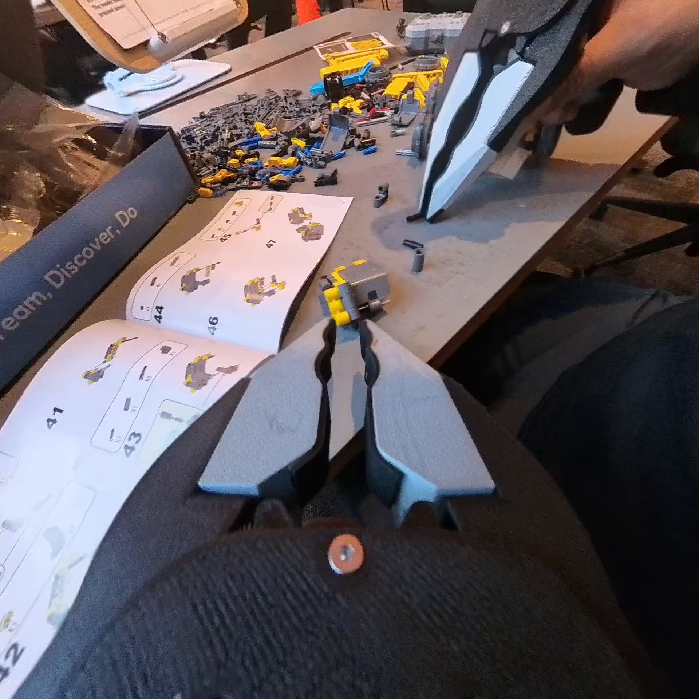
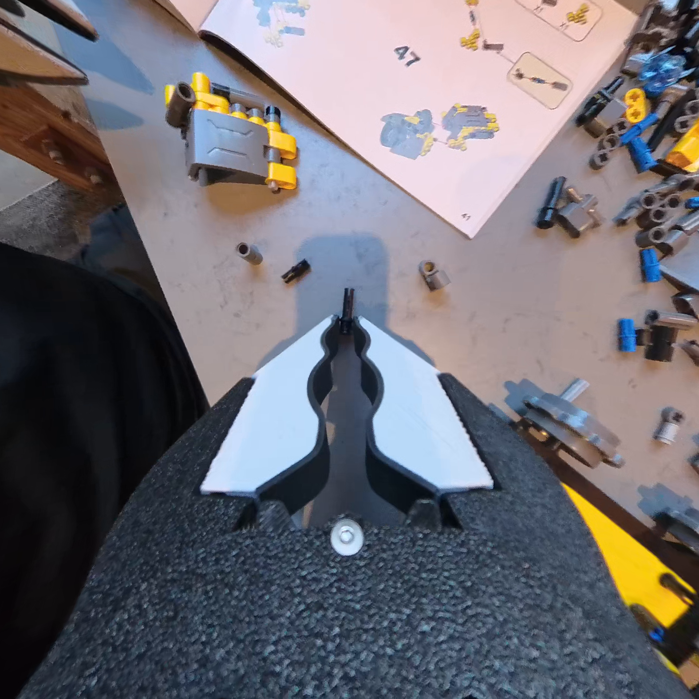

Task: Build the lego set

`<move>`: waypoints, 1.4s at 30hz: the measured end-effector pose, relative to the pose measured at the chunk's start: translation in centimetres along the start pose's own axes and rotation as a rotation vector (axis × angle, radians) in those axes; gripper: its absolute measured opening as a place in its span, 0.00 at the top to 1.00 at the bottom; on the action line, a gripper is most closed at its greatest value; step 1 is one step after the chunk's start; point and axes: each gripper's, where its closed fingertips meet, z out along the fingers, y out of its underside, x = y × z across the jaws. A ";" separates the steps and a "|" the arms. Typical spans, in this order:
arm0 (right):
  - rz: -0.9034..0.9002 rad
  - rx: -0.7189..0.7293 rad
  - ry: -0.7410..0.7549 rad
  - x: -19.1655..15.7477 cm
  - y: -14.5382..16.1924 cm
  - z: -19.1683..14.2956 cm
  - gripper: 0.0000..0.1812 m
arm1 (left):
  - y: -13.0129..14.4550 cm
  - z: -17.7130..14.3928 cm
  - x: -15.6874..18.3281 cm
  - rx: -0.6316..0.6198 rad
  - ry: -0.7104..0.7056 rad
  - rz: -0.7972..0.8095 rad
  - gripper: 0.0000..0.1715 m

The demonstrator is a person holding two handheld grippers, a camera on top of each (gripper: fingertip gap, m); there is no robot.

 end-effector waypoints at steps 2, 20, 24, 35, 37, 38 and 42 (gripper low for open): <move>-0.017 -0.001 0.008 -0.2 0.0 0.1 0.96 | 0.3 0.1 0.3 -0.010 0.009 -0.008 0.93; -0.234 -0.205 0.099 4.1 -1.4 0.1 0.88 | 1.1 -0.6 0.6 -0.028 0.005 0.007 0.93; -0.236 -0.229 0.106 4.2 -1.3 0.3 0.90 | 1.1 -0.7 0.5 -0.024 0.015 -0.003 0.93; -0.235 -0.237 0.080 3.8 -1.0 0.4 1.00 | 1.6 -0.9 0.5 -0.025 0.034 -0.021 0.93; -0.223 -0.224 0.074 3.7 -1.1 0.3 1.00 | 1.7 -0.9 0.5 -0.027 0.034 -0.022 0.93; -0.218 -0.218 0.074 3.6 -1.2 0.3 1.00 | 1.7 -0.8 0.5 -0.028 0.035 -0.023 0.93; -0.193 -0.177 0.050 2.9 -1.6 -0.2 1.00 | 1.7 -0.7 0.6 -0.028 0.035 -0.016 0.93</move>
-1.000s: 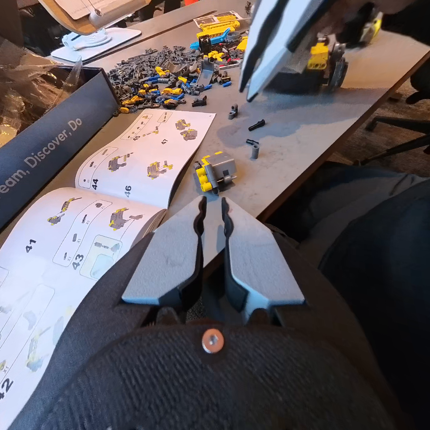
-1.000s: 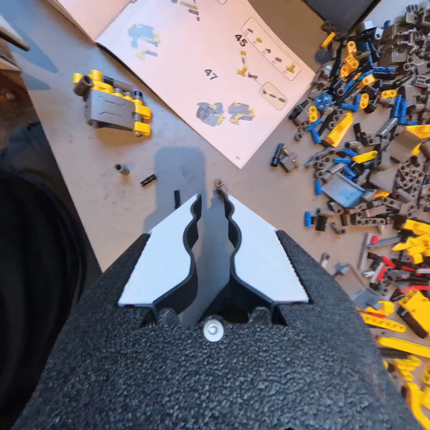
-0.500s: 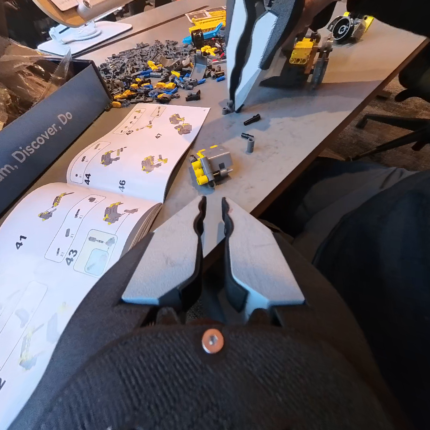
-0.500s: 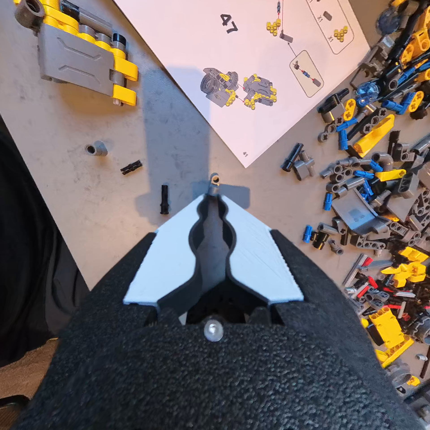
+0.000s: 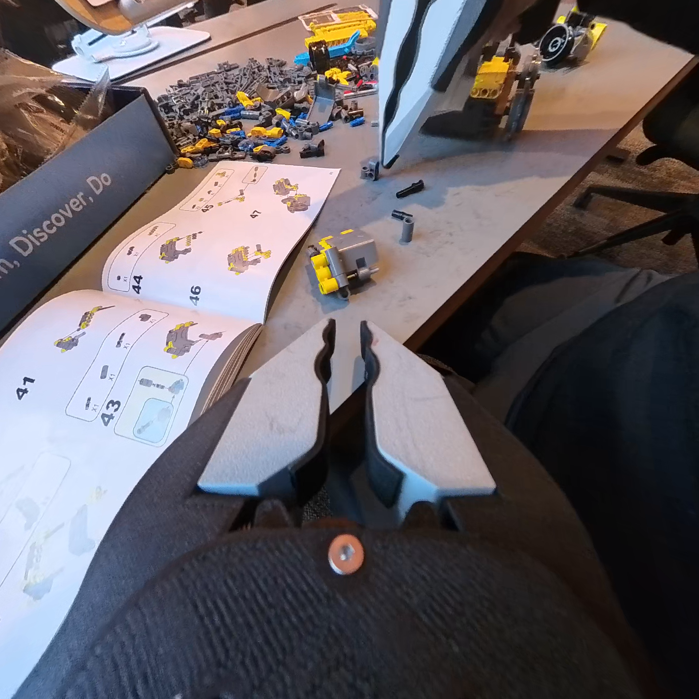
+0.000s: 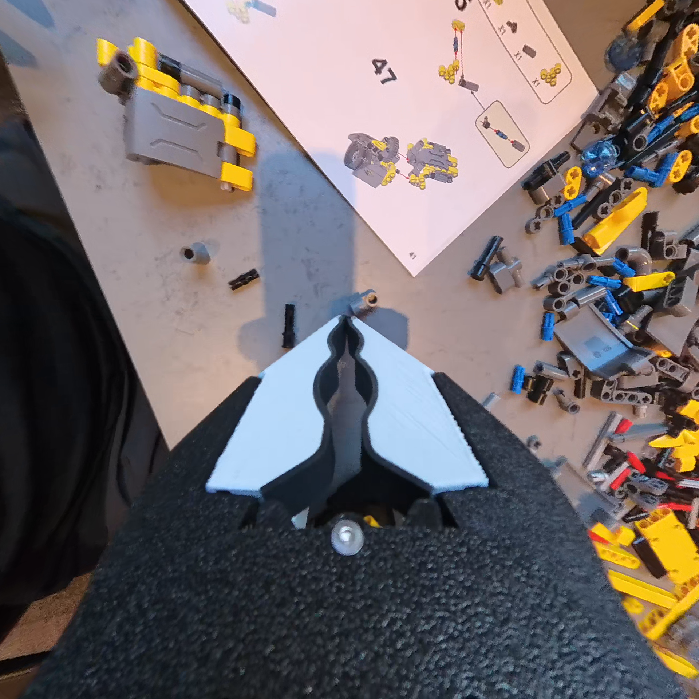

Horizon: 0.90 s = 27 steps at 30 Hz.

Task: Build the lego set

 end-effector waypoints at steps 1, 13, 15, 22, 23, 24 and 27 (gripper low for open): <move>0.010 0.017 -0.012 -0.3 -0.2 -0.2 1.00 | 0.0 0.1 0.0 -0.001 0.000 0.003 0.93; 0.181 0.285 -0.322 -5.4 -3.3 -1.5 1.00 | -0.9 1.6 2.2 0.008 0.027 0.106 0.88; 0.170 0.302 -0.337 -5.9 -3.6 -1.6 1.00 | -0.8 1.7 2.3 0.001 0.024 0.113 0.88; 0.076 0.367 -0.382 -7.5 -4.8 -2.2 1.00 | -1.2 2.2 2.6 0.003 0.036 0.111 0.87; 0.056 0.376 -0.388 -7.7 -5.0 -2.4 1.00 | -1.4 2.3 2.7 0.003 0.043 0.112 0.87; 0.037 0.381 -0.396 -7.9 -5.2 -2.6 1.00 | -1.6 2.5 2.9 0.005 0.054 0.116 0.87; -0.010 0.395 -0.394 -8.5 -5.6 -3.0 1.00 | -2.6 2.8 3.5 0.014 0.087 0.137 0.85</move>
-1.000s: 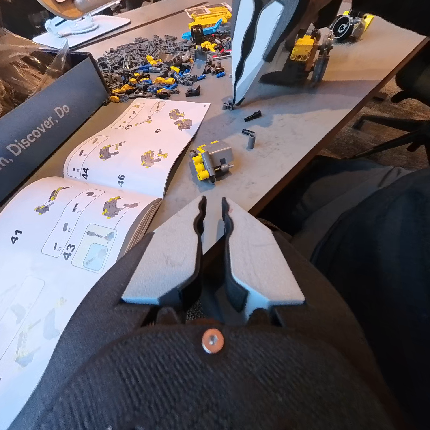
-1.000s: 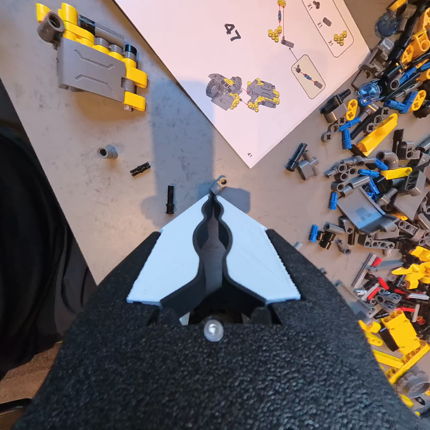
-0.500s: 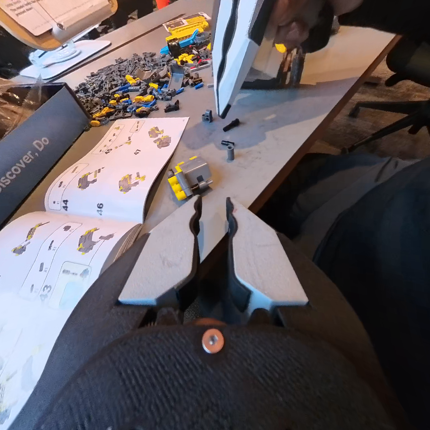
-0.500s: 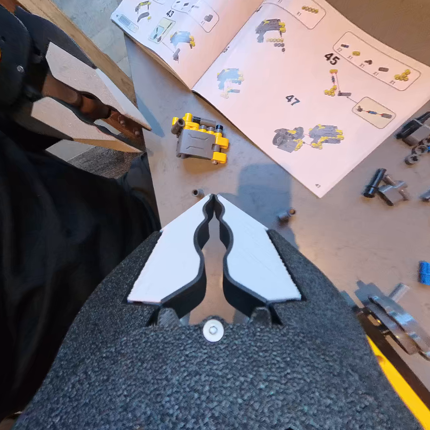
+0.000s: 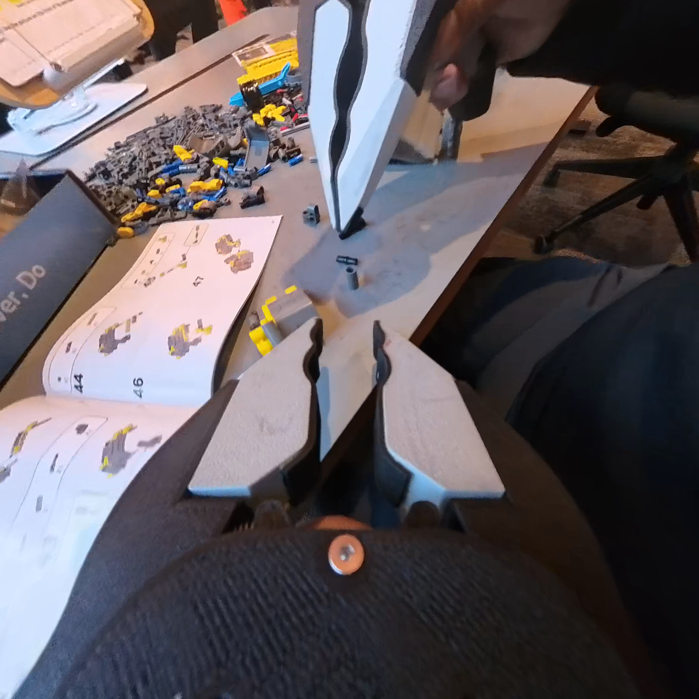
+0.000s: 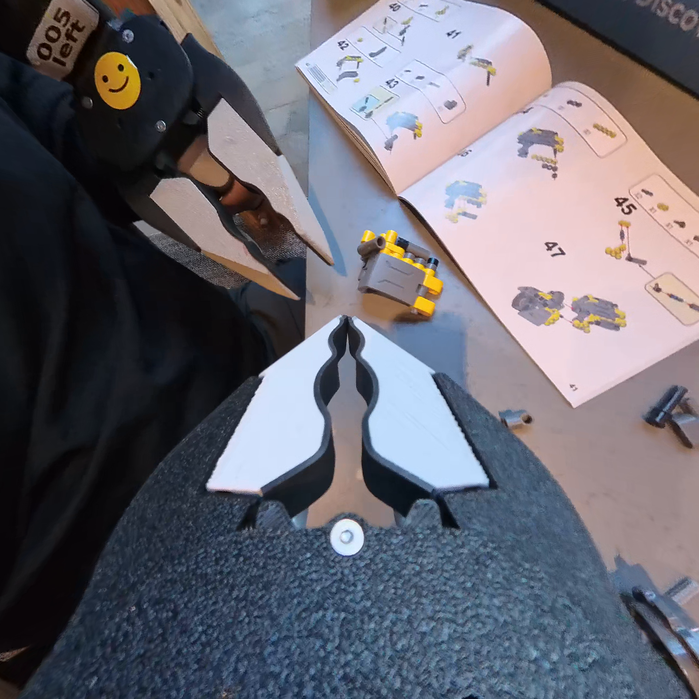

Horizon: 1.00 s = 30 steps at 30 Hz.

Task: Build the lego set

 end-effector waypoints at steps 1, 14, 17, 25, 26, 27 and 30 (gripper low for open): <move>-0.004 0.005 0.000 -0.2 -0.1 0.1 1.00 | -0.5 0.1 0.0 0.008 0.000 0.013 0.85; 0.473 0.250 -0.156 1.7 -1.5 -2.0 1.00 | -1.4 2.3 1.1 -0.009 0.017 0.063 0.84; 0.477 0.207 0.020 4.2 -0.2 -3.4 0.87 | -1.0 2.2 0.9 -0.016 0.012 0.054 0.85; 0.303 -0.120 0.530 8.4 4.8 -4.2 0.88 | -0.6 2.3 1.0 -0.026 0.021 0.046 0.85; 0.290 -0.133 0.549 8.6 5.0 -4.0 0.88 | -0.6 2.3 1.0 -0.027 0.021 0.046 0.85; 0.286 -0.138 0.561 8.8 5.0 -3.8 0.87 | -0.6 2.2 1.0 -0.026 0.020 0.044 0.85; 0.298 -0.148 0.576 9.4 5.0 -3.1 0.87 | -0.6 2.0 1.0 -0.023 0.020 0.041 0.85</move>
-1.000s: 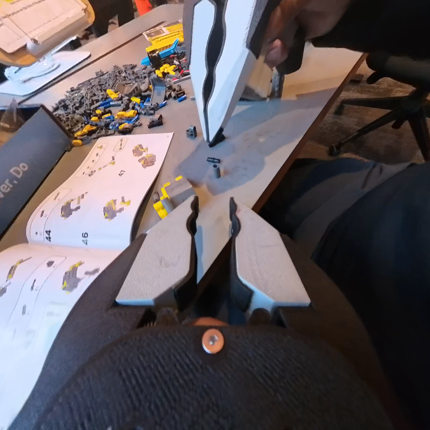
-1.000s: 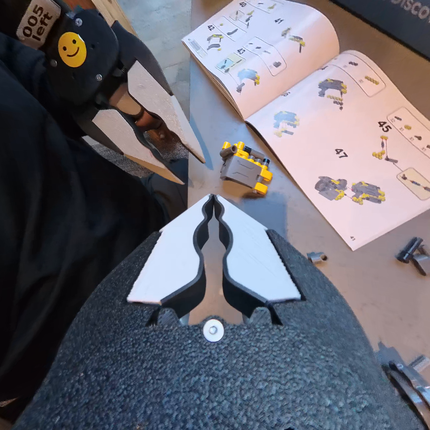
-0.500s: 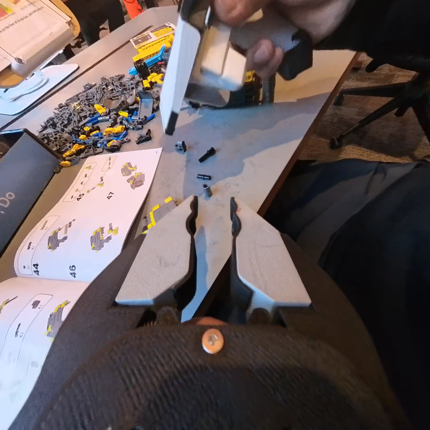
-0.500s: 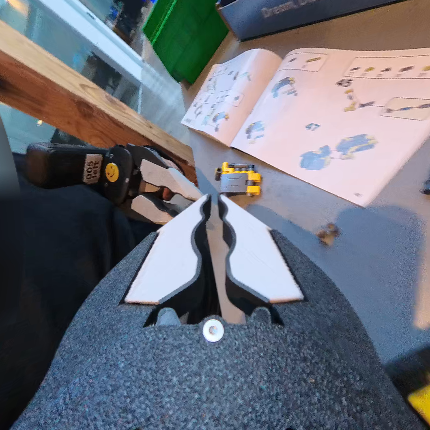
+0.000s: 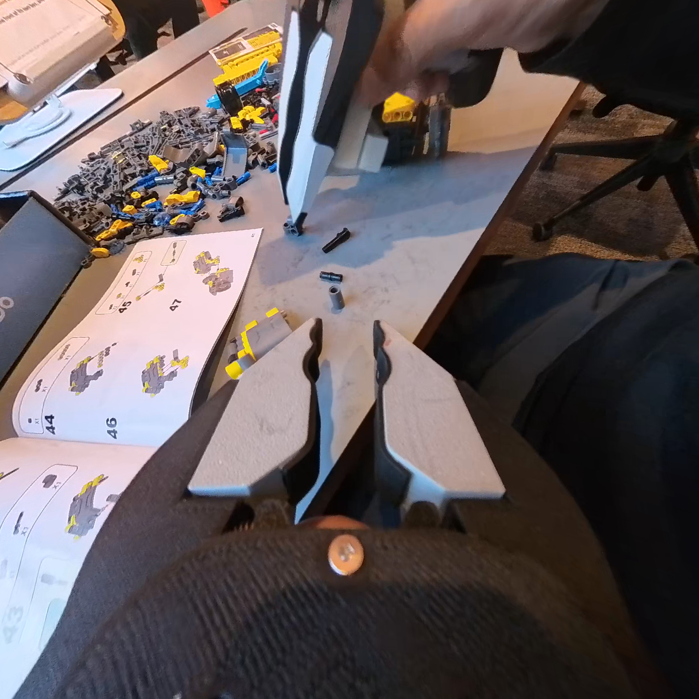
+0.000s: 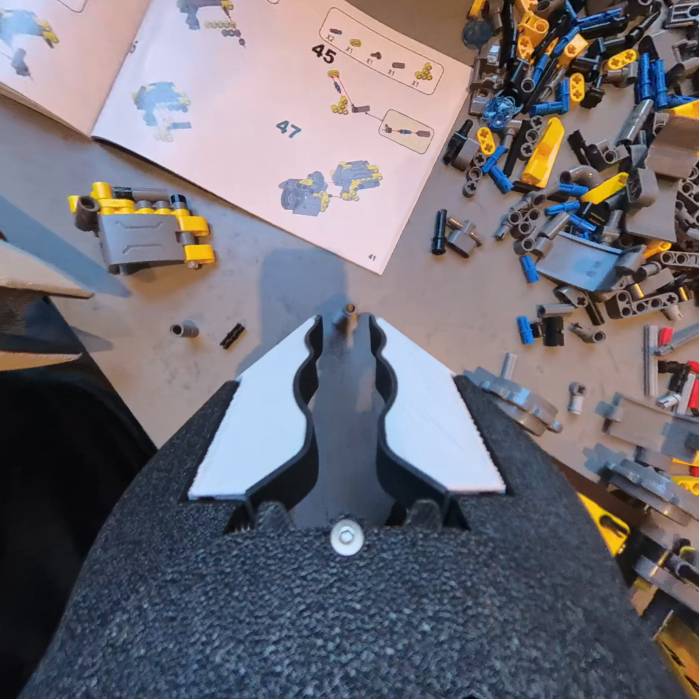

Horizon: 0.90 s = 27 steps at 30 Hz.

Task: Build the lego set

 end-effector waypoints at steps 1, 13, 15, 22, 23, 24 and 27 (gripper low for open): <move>0.000 -0.006 0.005 0.0 -0.1 0.2 0.87 | 0.0 0.0 0.0 0.000 0.000 0.000 0.85; 0.039 0.126 -0.363 -5.9 -2.4 -1.4 0.95 | -0.1 -0.4 -1.2 0.003 -0.063 0.063 0.84; 0.064 0.166 -0.542 -8.4 -3.1 -2.8 0.95 | -0.6 -0.5 -1.4 0.029 -0.078 0.071 0.82; 0.096 0.156 -0.779 -12.2 -2.8 -3.4 0.95 | -1.0 -0.6 -1.5 0.059 -0.099 0.056 0.82; 0.090 0.152 -0.789 -12.5 -2.7 -3.5 0.95 | -0.9 -0.6 -1.4 0.057 -0.096 0.054 0.82; 0.084 0.147 -0.799 -12.7 -2.5 -3.6 0.95 | -0.9 -0.4 -1.3 0.054 -0.092 0.052 0.82; 0.077 0.135 -0.807 -13.1 -2.3 -3.6 0.95 | -0.8 -0.2 -0.9 0.049 -0.083 0.062 0.83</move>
